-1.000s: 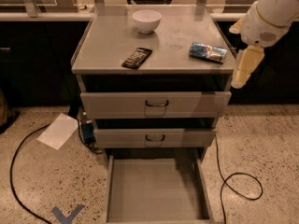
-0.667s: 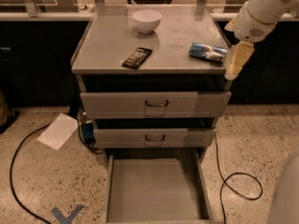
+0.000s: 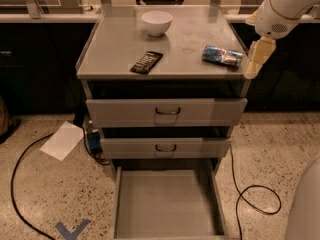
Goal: Place redbull can into bottom drawer
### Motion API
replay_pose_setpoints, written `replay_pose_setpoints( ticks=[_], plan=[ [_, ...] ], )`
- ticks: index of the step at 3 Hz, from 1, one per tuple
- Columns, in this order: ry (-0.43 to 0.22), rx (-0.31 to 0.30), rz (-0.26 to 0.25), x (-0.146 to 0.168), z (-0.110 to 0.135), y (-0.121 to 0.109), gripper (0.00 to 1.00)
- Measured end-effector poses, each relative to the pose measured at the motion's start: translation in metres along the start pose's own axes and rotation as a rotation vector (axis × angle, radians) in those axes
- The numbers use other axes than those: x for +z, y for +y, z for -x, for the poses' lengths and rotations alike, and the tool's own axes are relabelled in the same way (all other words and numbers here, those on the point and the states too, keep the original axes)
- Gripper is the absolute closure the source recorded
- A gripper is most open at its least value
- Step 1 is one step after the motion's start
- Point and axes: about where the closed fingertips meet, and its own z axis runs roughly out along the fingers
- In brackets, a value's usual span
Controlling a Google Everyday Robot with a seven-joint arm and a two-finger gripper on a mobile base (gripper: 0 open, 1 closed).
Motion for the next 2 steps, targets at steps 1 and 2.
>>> replay_pose_setpoints(
  ticks=[1,2],
  plan=[
    [-0.014,-0.018,-0.016,0.018,0.008,-0.018,0.0],
    [-0.033,-0.046,-0.029,0.042,0.02,-0.041,0.0]
  ],
)
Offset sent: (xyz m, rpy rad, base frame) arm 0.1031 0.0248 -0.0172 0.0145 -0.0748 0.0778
